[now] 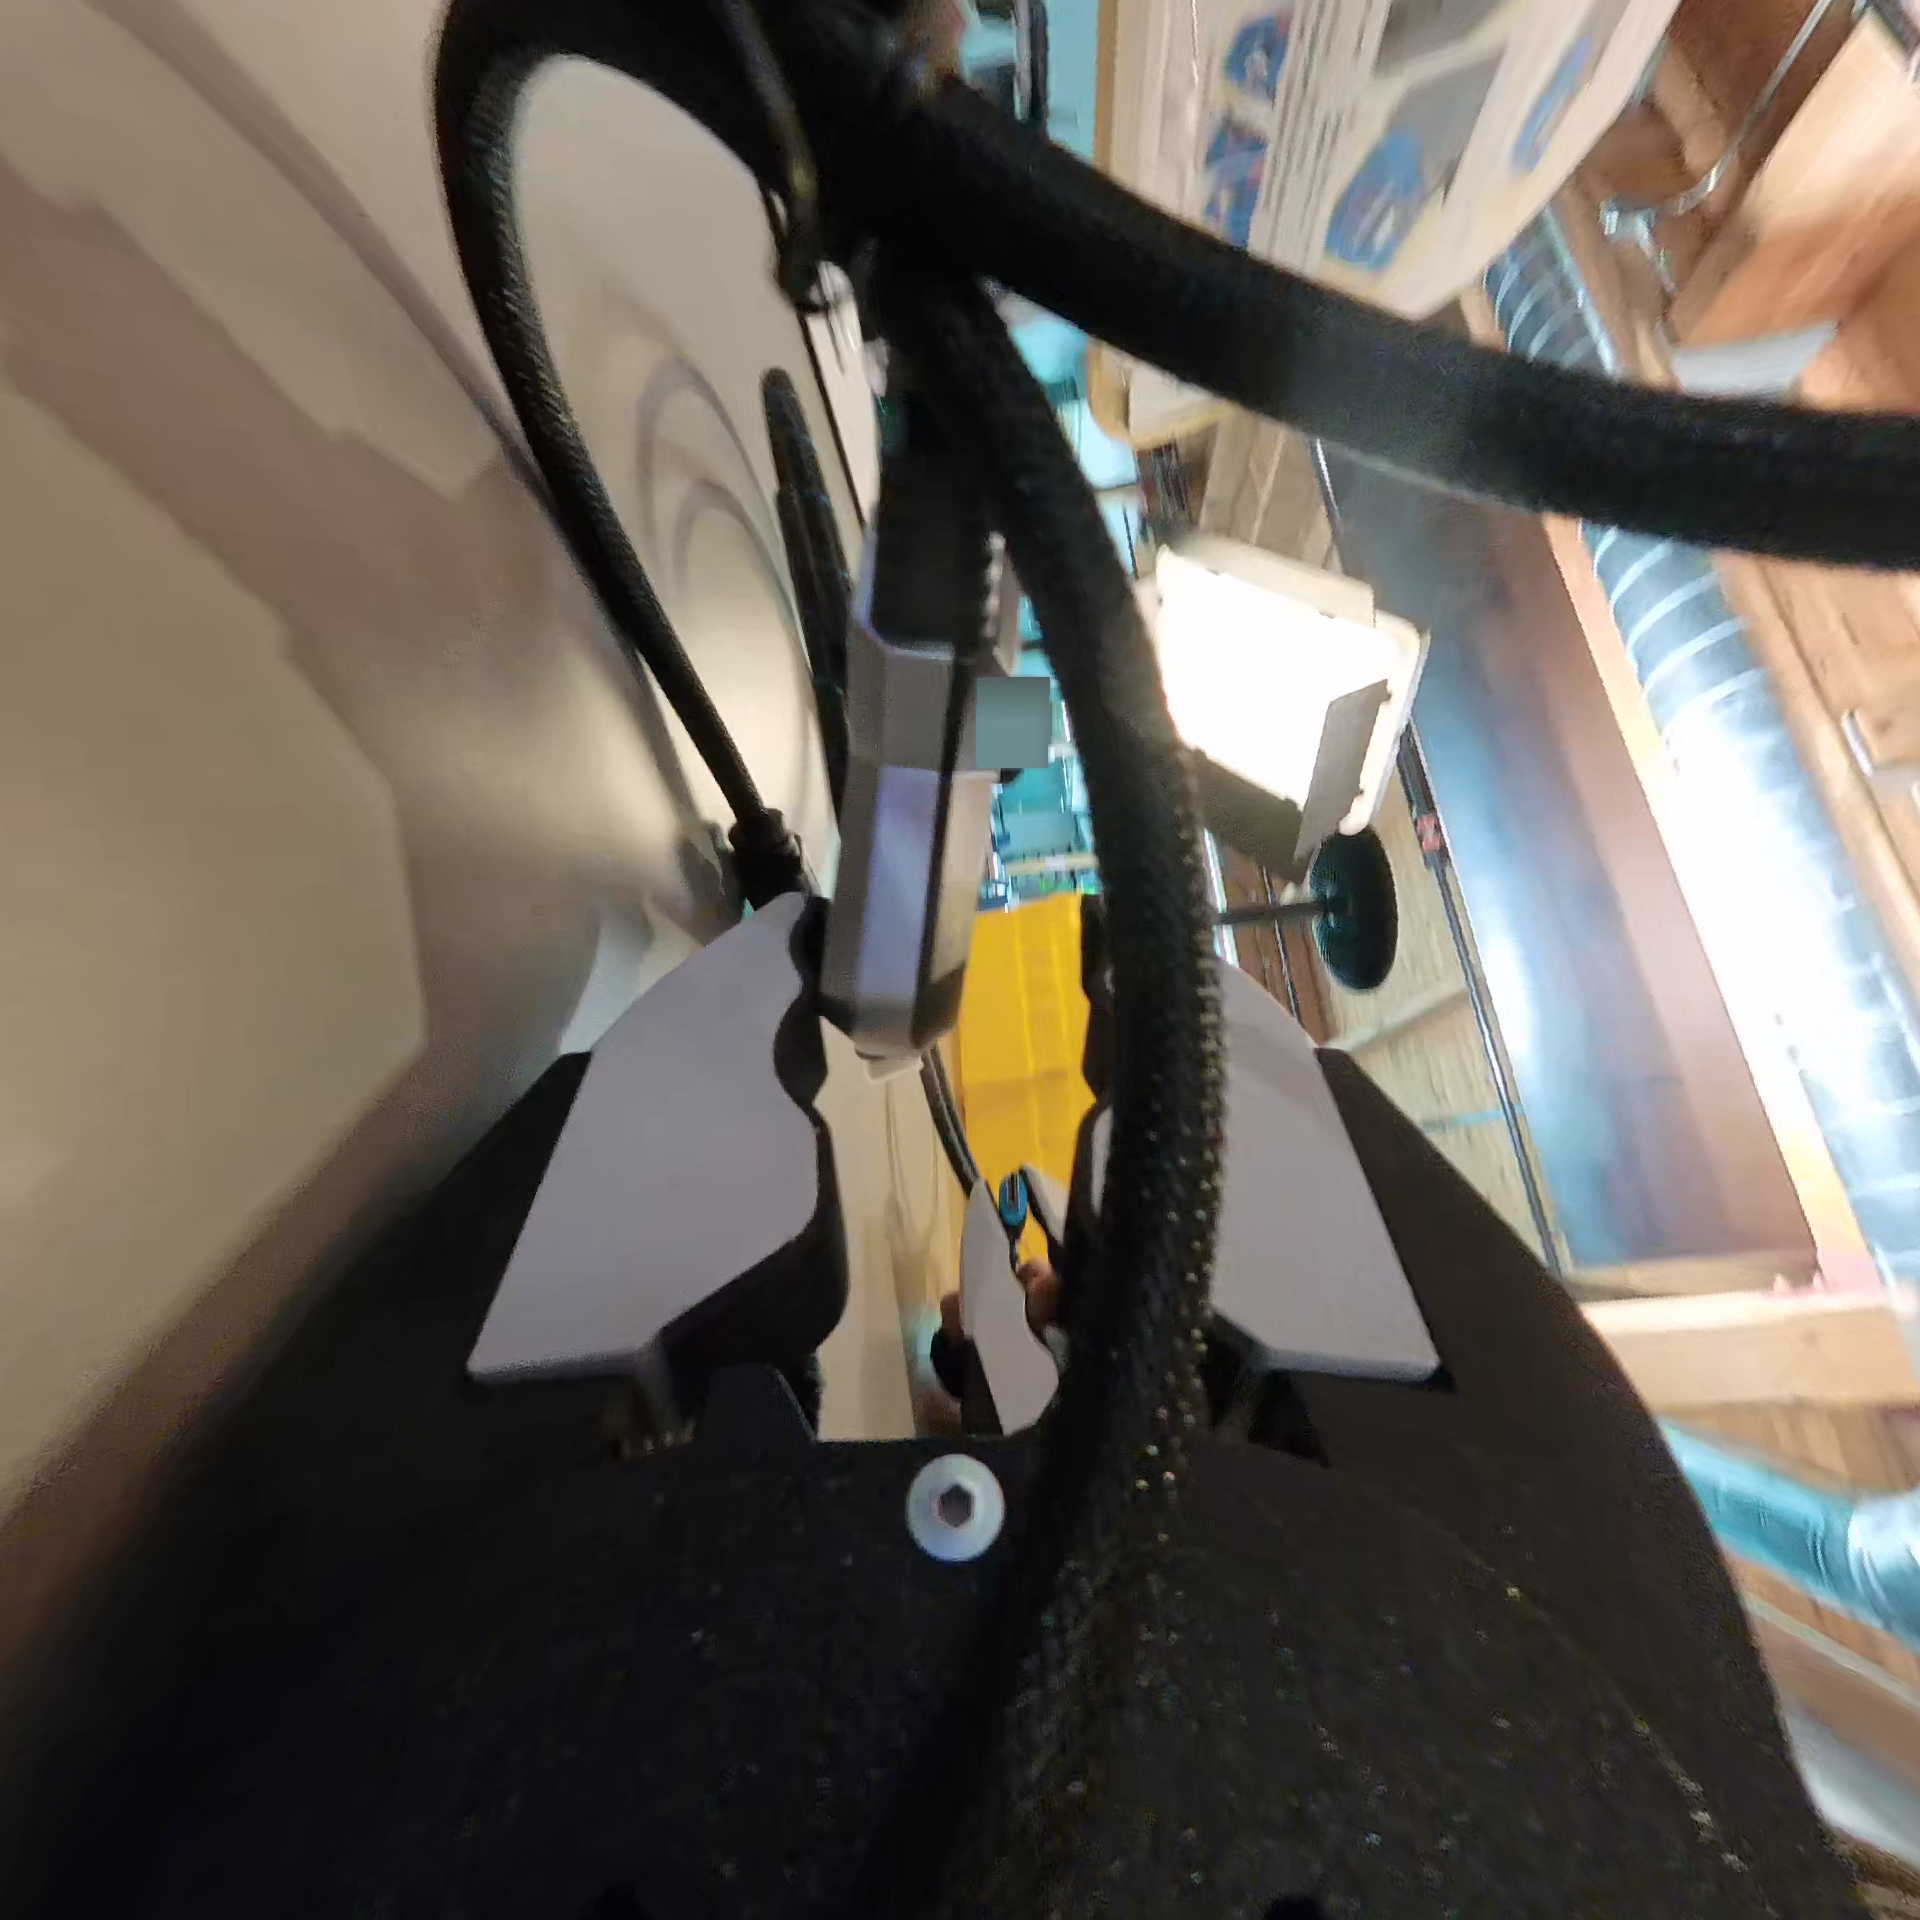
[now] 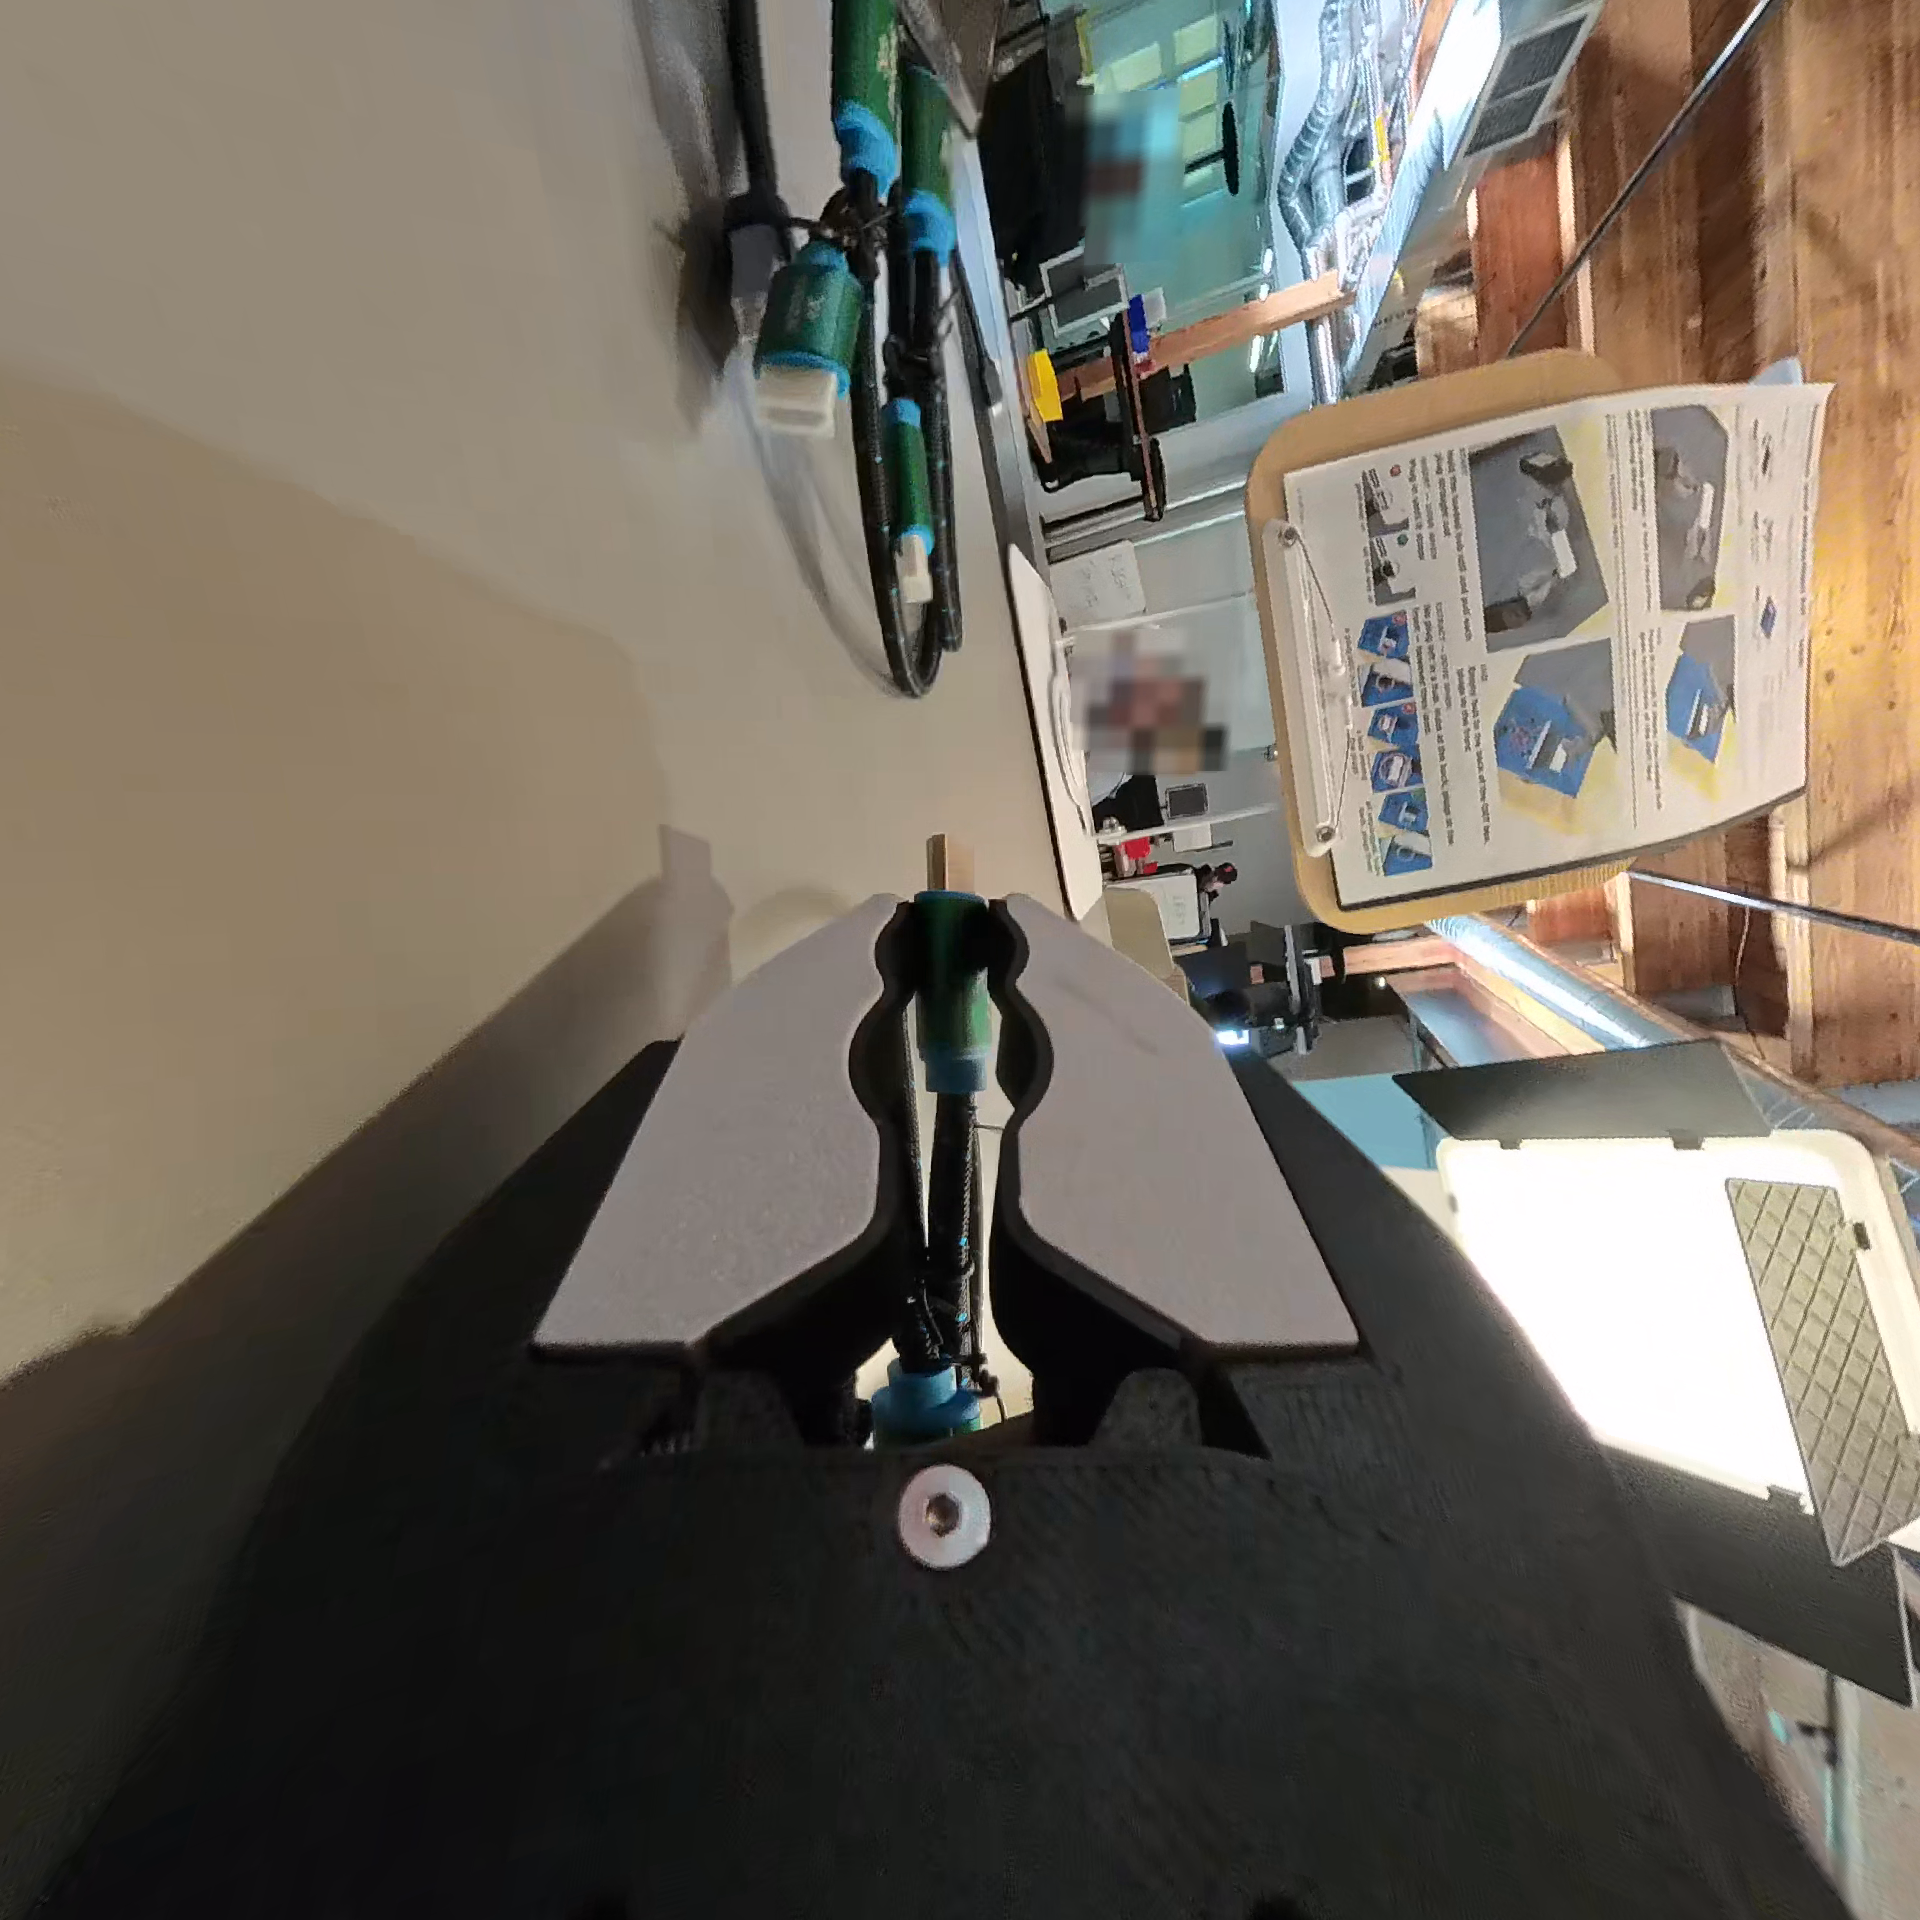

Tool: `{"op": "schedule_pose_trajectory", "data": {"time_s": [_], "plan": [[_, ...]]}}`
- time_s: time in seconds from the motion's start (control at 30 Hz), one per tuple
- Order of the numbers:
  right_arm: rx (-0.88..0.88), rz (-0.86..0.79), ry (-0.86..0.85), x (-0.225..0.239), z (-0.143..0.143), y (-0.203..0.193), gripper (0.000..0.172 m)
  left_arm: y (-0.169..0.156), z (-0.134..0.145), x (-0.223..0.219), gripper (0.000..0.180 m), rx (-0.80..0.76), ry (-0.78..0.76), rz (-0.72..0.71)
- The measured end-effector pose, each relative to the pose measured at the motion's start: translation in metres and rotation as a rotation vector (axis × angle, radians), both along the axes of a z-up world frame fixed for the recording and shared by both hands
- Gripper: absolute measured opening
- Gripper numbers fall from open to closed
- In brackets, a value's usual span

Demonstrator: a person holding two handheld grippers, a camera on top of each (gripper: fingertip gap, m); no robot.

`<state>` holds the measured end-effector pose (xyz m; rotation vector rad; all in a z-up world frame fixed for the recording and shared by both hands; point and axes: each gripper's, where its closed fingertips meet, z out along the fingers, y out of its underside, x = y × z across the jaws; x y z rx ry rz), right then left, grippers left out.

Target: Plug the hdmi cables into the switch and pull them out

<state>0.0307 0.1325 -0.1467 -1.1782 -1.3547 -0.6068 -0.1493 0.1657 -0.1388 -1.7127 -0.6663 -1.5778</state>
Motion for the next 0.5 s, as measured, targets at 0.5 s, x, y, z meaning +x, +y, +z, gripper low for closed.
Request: {"op": "schedule_pose_trajectory", "data": {"time_s": [0.5], "plan": [[-0.043,-0.143,0.482,0.087,0.130,-0.019,0.012,-0.009,0.001,0.011,0.038,0.027,-0.005,-0.084]]}}
